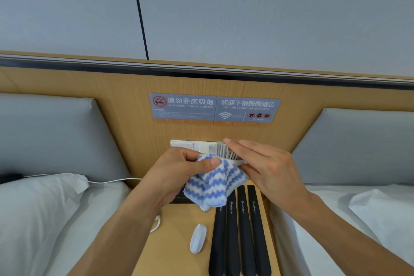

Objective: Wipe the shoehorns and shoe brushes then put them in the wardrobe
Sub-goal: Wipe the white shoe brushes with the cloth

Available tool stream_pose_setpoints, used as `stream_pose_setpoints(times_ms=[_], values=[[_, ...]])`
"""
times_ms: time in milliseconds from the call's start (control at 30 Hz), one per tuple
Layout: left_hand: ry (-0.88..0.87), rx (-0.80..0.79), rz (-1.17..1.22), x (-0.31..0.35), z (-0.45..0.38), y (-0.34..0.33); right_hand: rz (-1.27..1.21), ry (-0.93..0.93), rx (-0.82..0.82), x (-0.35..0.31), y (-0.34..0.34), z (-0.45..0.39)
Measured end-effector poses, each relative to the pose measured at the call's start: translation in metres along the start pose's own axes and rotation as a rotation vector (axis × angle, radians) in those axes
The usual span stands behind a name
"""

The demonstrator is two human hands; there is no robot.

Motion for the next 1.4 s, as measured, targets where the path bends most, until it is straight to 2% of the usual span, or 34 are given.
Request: stream_pose_setpoints(times_ms=[200, 367, 467, 533, 833, 1000, 1133, 1400], values=[[-0.091, 0.065, -0.130, 0.008, 0.002, 0.002, -0.172, -0.145, -0.007, 0.009, -0.005, 0.004], [-0.303, 0.194, -0.362, 0.021, 0.006, -0.002, -0.454, -0.404, 0.020, 0.019, -0.015, 0.009], [-0.415, 0.221, -0.493, 0.023, 0.008, -0.007, -0.700, -0.590, 0.014, 0.027, -0.024, 0.014], [-0.460, 0.231, -0.562, 0.022, 0.009, -0.009, -0.782, -0.640, 0.009, 0.032, -0.028, 0.016], [-0.636, 0.143, -0.823, 0.019, 0.012, -0.023, -1.148, -0.807, -0.073, 0.036, -0.054, 0.038], [-0.714, 0.054, -0.958, 0.006, 0.013, -0.025, -1.420, -0.994, -0.167, 0.035, -0.066, 0.051], [-0.730, 0.084, -0.980, -0.009, 0.009, -0.024, -1.454, -1.081, -0.213, 0.038, -0.074, 0.058], [-0.635, 0.258, -0.824, -0.040, 0.003, 0.003, -1.603, -1.332, -0.147, 0.037, -0.105, 0.094]])
Point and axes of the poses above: each hand's wrist, its own z-axis away from the middle knuckle, its own y-axis out of the back of the hand, x = y × z, the point moved 5 cm from there along -z, towards the middle knuckle, and after that the axes turned 1 degree about z, right-handed, at the moved point
